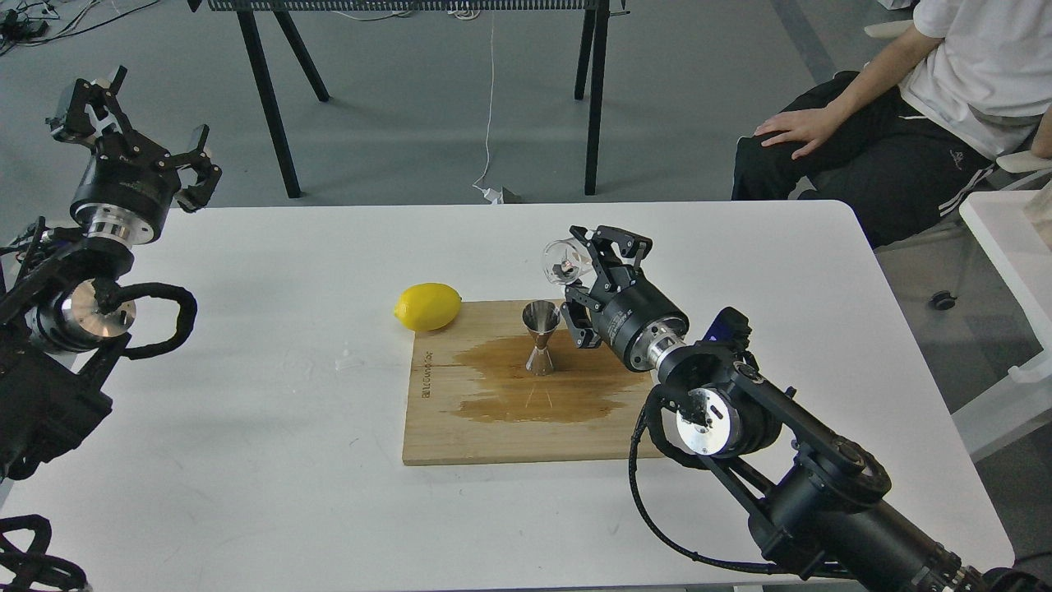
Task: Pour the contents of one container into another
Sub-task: 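Tilt the clear cup over the jigger with the right gripper to pour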
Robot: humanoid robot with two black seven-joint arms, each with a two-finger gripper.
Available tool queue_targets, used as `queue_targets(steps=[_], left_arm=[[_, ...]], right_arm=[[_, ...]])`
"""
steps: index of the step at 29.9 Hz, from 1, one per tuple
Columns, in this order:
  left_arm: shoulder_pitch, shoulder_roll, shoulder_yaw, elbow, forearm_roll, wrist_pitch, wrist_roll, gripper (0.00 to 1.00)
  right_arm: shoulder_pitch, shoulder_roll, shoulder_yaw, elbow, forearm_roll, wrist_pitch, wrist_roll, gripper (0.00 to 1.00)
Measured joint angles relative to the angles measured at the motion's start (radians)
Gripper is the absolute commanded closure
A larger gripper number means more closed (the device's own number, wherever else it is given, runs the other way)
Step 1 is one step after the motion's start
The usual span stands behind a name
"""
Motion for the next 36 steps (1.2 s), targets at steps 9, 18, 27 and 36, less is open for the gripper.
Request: queue_targets(steps=[9, 18, 27, 36], left_arm=[[0.007, -0.003, 0.000, 0.000, 0.000, 0.000, 0.000, 0.00], [0.008, -0.003, 0.000, 0.000, 0.000, 0.000, -0.001, 0.00], [0.008, -0.004, 0.000, 0.000, 0.000, 0.000, -0.001, 0.00], [0.008, -0.003, 0.000, 0.000, 0.000, 0.000, -0.001, 0.00]], right_arm=[[-0.003, 0.004, -0.043, -0.001, -0.095, -0.032, 0.030, 0.66], [0.002, 0.009, -0.073, -0.029, -0.147, -0.067, 0.037, 0.67], [0.015, 0.011, -0.080, -0.077, -0.166, -0.105, 0.045, 0.67], [0.022, 0.011, -0.099, -0.092, -0.207, -0.117, 0.046, 0.67]])
